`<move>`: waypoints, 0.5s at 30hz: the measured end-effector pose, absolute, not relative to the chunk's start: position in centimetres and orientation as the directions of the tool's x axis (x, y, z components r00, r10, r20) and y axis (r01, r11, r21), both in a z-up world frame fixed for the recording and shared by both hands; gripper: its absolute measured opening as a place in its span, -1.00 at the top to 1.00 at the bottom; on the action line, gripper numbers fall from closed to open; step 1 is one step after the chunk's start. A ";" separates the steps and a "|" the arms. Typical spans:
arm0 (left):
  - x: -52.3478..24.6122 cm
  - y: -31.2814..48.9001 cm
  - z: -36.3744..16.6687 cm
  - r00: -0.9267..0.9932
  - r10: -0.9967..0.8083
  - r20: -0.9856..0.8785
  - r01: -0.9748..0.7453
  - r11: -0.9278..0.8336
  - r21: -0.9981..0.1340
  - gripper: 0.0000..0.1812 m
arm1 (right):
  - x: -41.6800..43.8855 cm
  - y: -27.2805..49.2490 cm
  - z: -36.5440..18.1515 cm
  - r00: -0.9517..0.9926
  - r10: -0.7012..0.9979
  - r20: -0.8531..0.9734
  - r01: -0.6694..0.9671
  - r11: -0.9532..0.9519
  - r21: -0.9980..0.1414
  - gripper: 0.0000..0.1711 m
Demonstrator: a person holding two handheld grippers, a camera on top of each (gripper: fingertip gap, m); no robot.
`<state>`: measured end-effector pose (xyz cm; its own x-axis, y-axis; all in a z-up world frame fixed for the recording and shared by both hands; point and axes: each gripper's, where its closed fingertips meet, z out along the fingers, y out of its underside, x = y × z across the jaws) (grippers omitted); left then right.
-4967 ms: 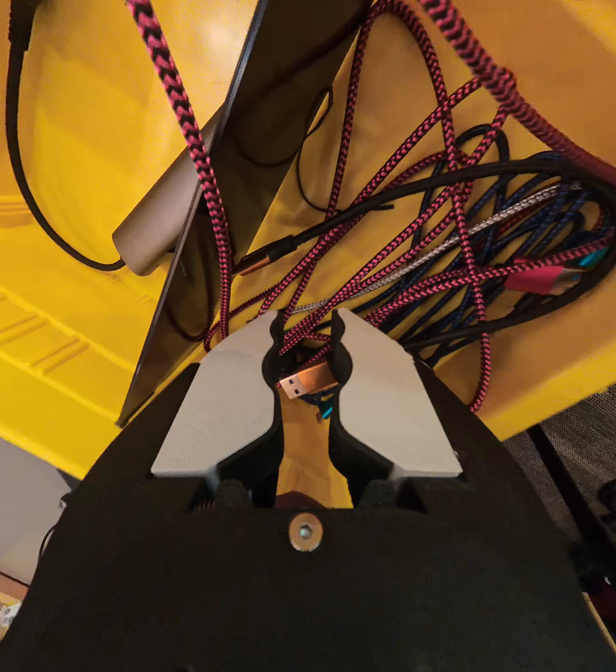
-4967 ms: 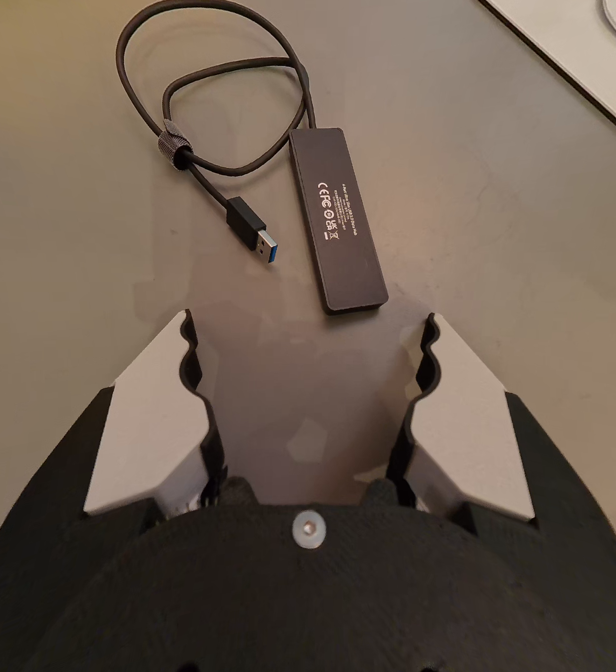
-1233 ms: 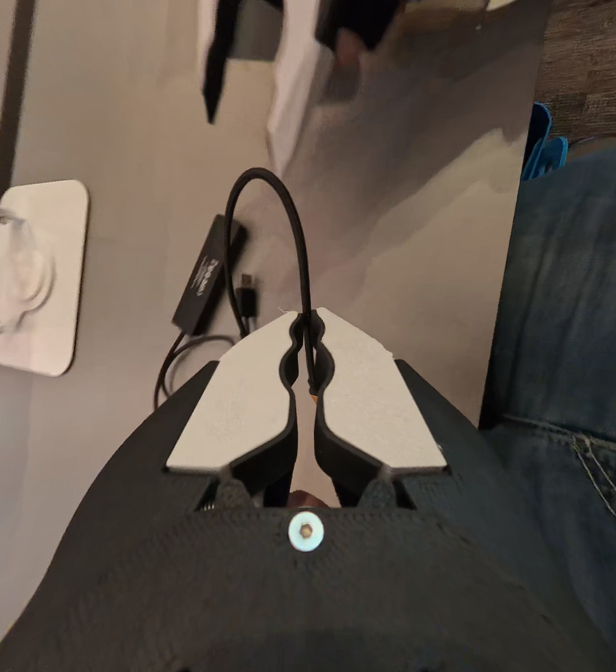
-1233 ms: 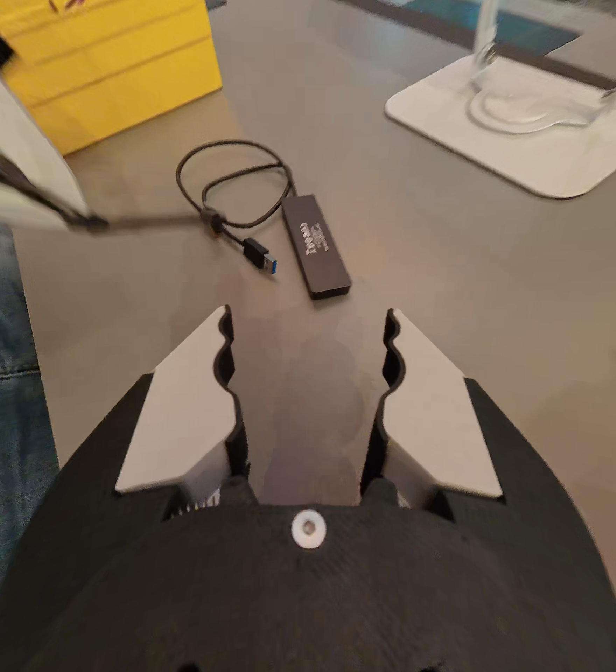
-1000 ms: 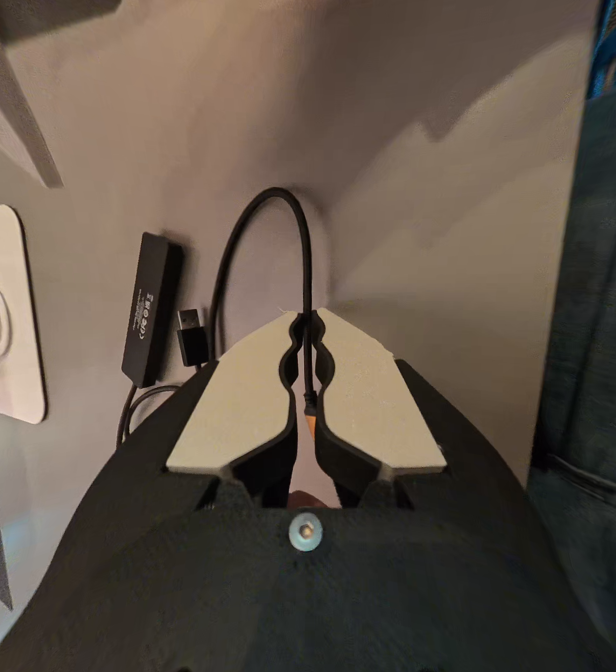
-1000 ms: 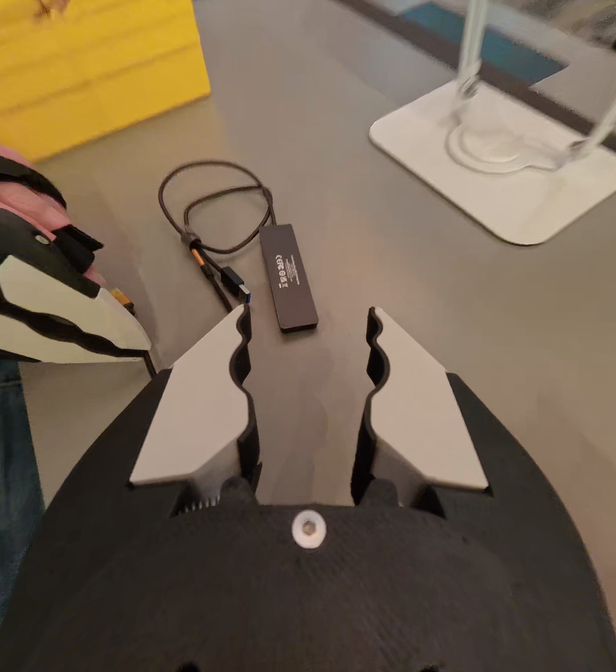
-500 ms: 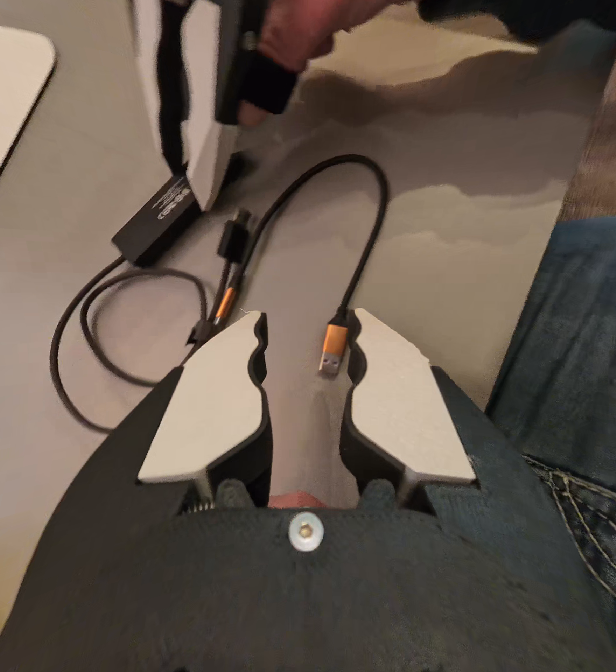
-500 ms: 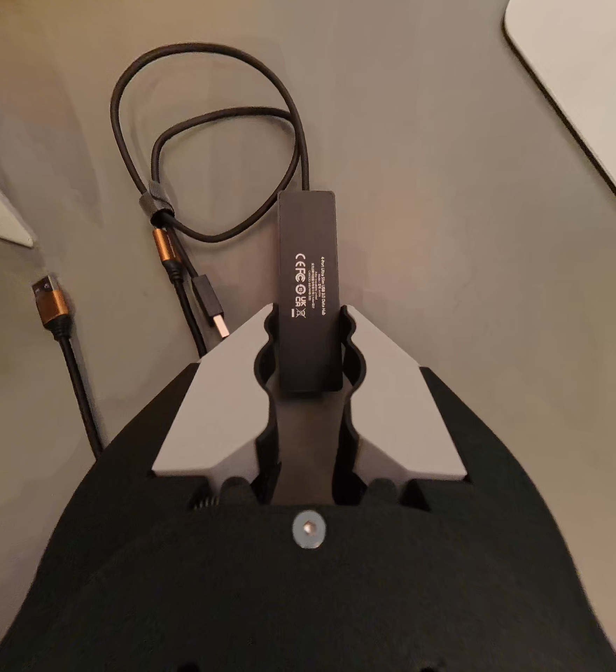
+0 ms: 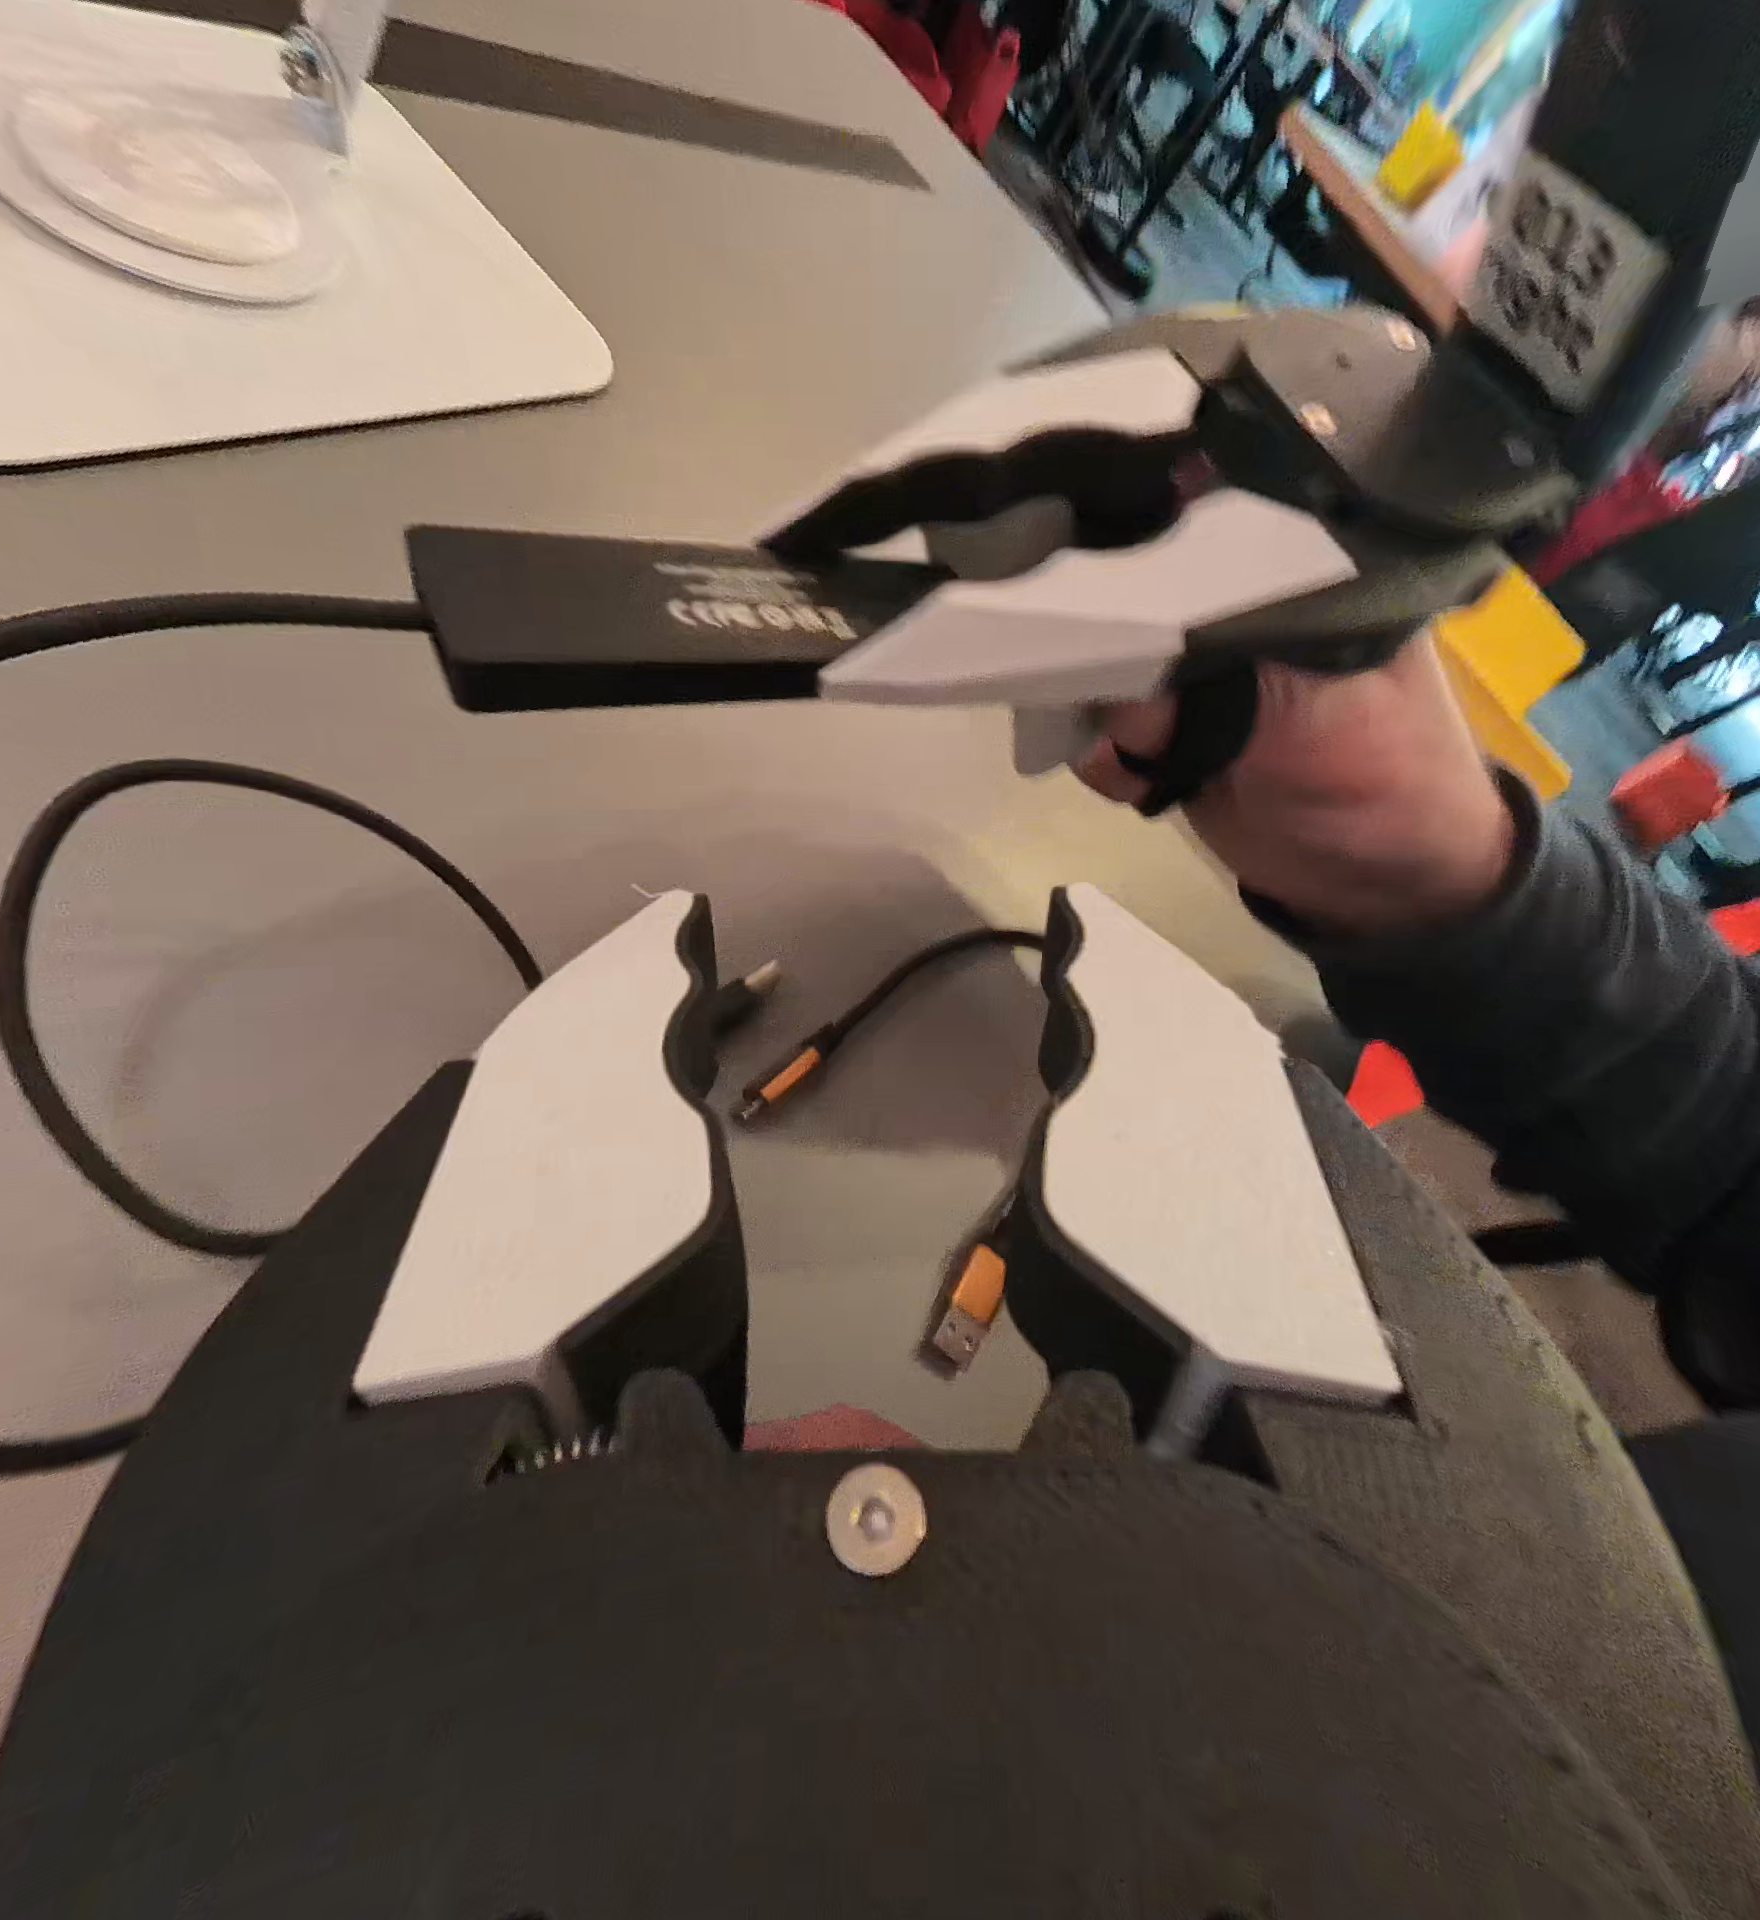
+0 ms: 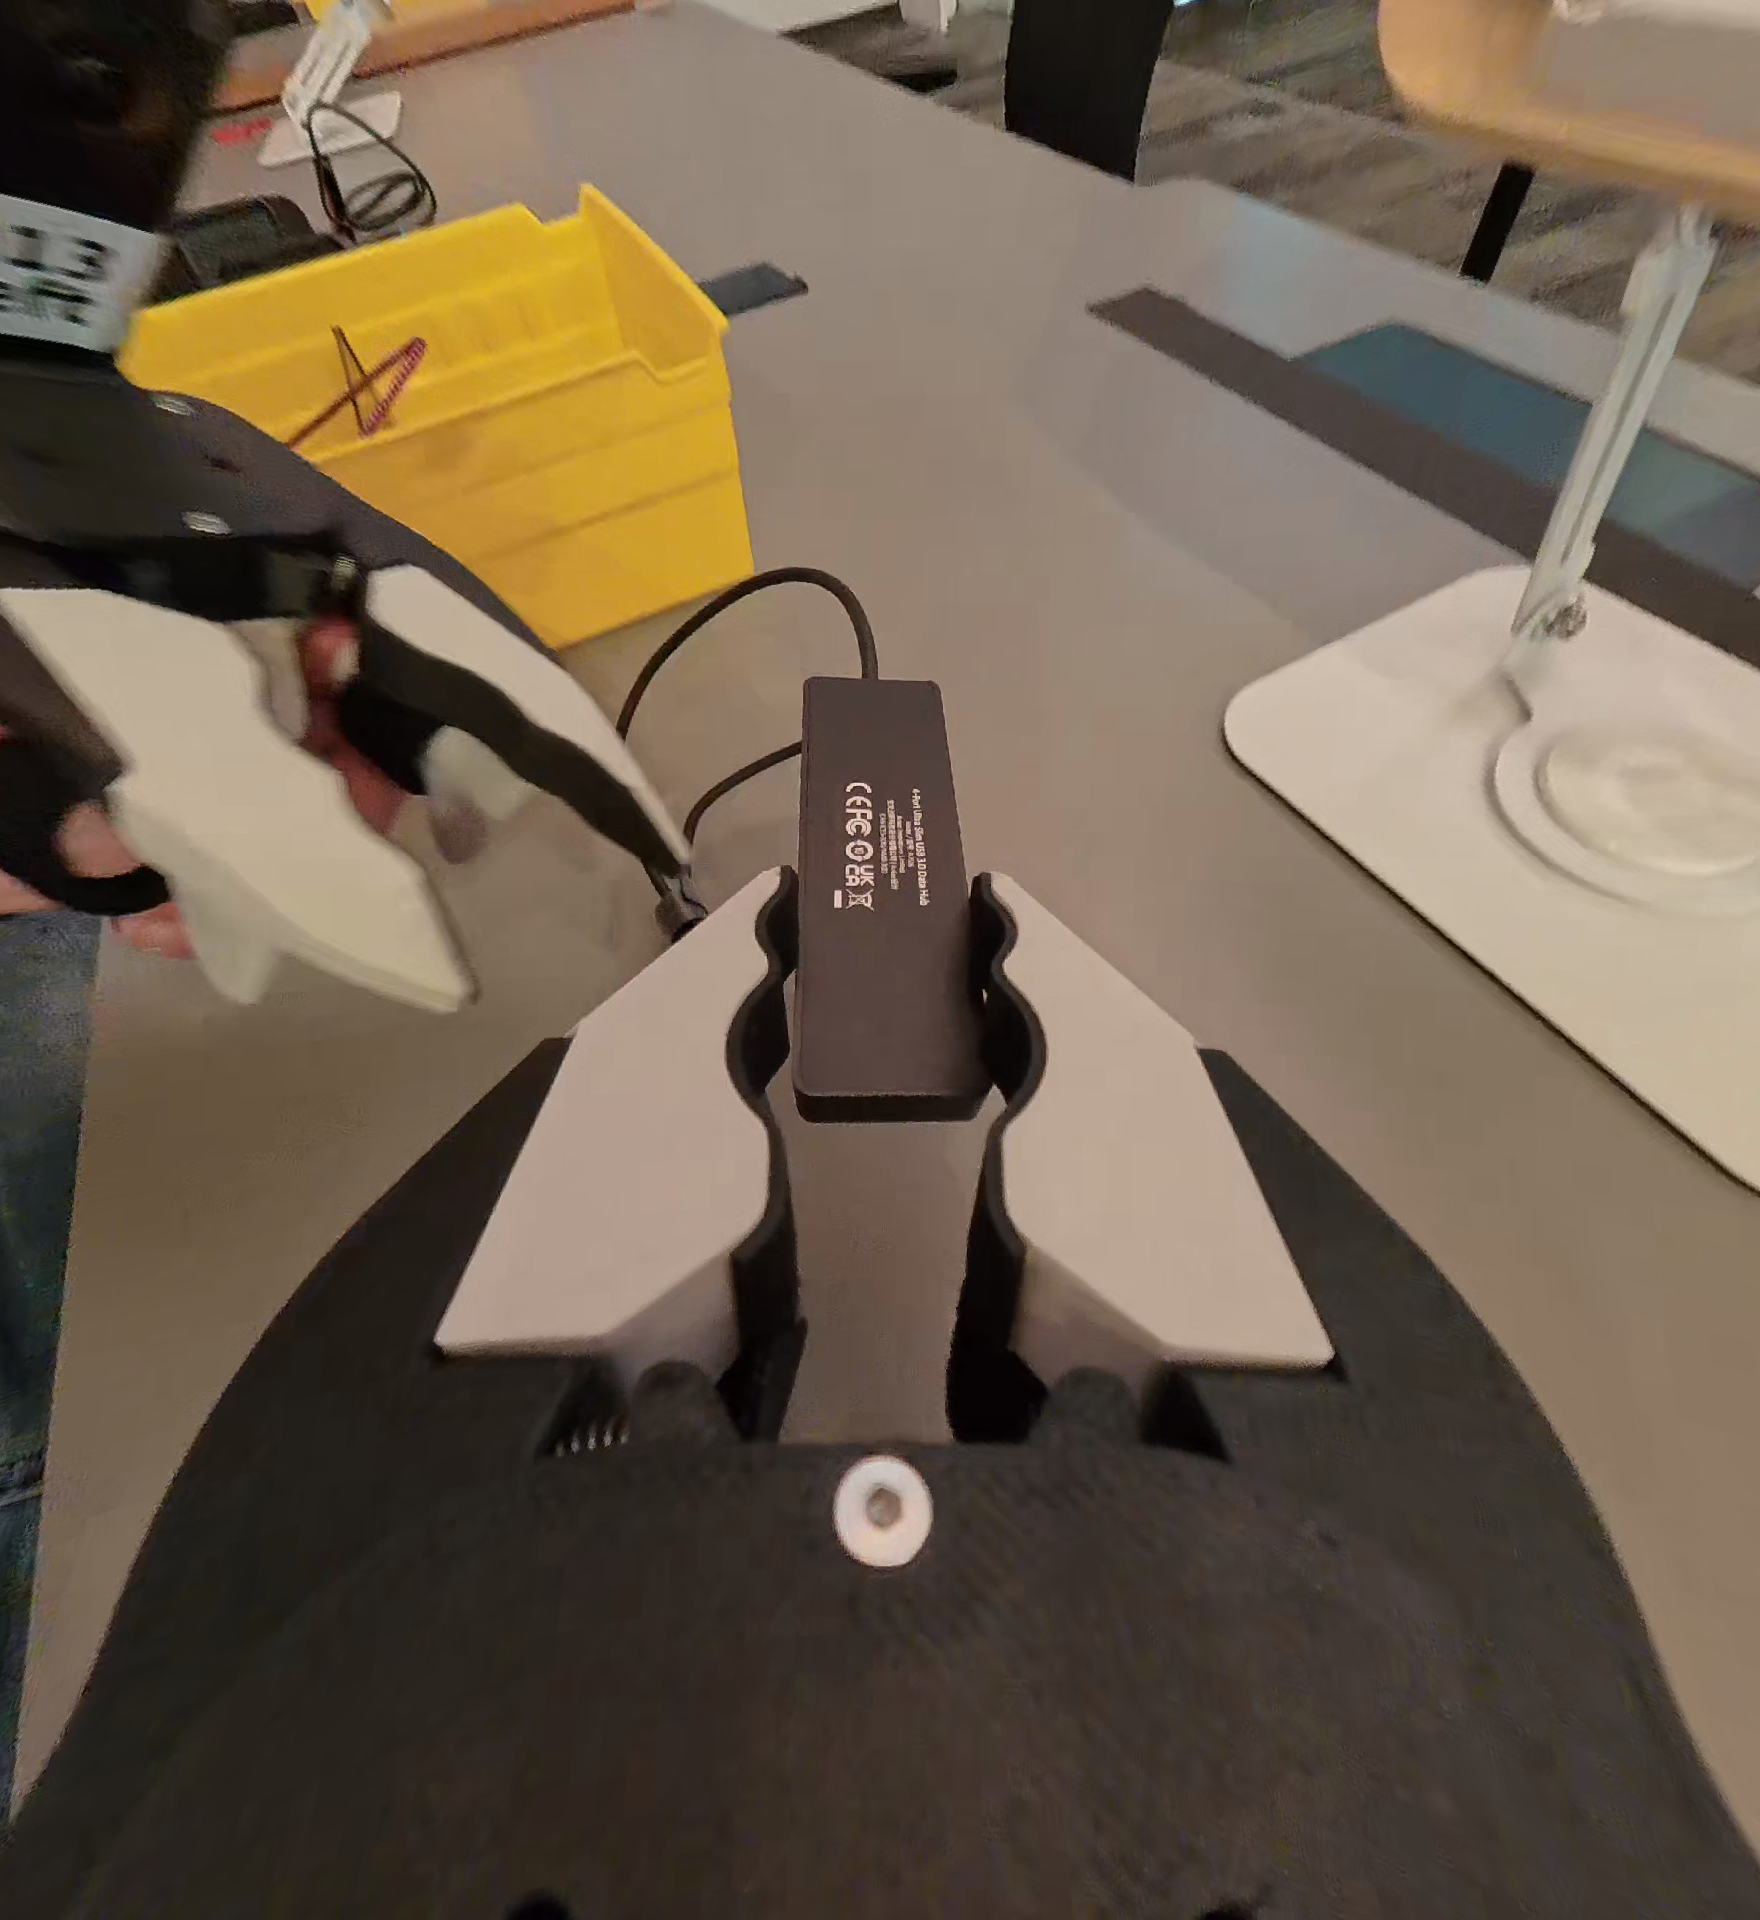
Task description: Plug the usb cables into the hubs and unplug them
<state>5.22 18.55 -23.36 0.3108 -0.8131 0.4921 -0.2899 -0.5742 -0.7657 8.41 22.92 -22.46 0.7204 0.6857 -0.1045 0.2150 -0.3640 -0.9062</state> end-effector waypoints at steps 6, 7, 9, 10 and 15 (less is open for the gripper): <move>4.9 21.3 -22.0 0.273 -0.688 0.672 -0.082 -0.713 -0.697 0.41 | 5.8 21.8 -21.0 0.701 0.713 -0.017 0.260 -0.278 -0.925 0.64; 4.7 21.5 -21.9 0.259 -0.677 0.688 -0.067 -0.724 -0.687 0.44 | 5.5 21.6 -20.9 0.698 0.716 0.002 0.266 -0.257 -0.929 0.64; 4.4 21.6 -21.7 0.239 -0.667 0.706 -0.044 -0.734 -0.678 0.61 | 4.9 21.1 -20.8 0.682 0.731 0.010 0.270 -0.238 -0.933 0.64; 4.3 21.5 -21.3 0.209 -0.663 0.719 -0.022 -0.739 -0.674 0.67 | 4.8 20.9 -20.8 0.679 0.734 0.006 0.264 -0.236 -0.935 0.64; 4.2 20.7 -19.9 0.107 -0.672 0.733 -0.026 -0.738 -0.674 0.87 | 4.2 19.7 -20.8 0.646 0.762 0.033 0.270 -0.188 -0.944 0.62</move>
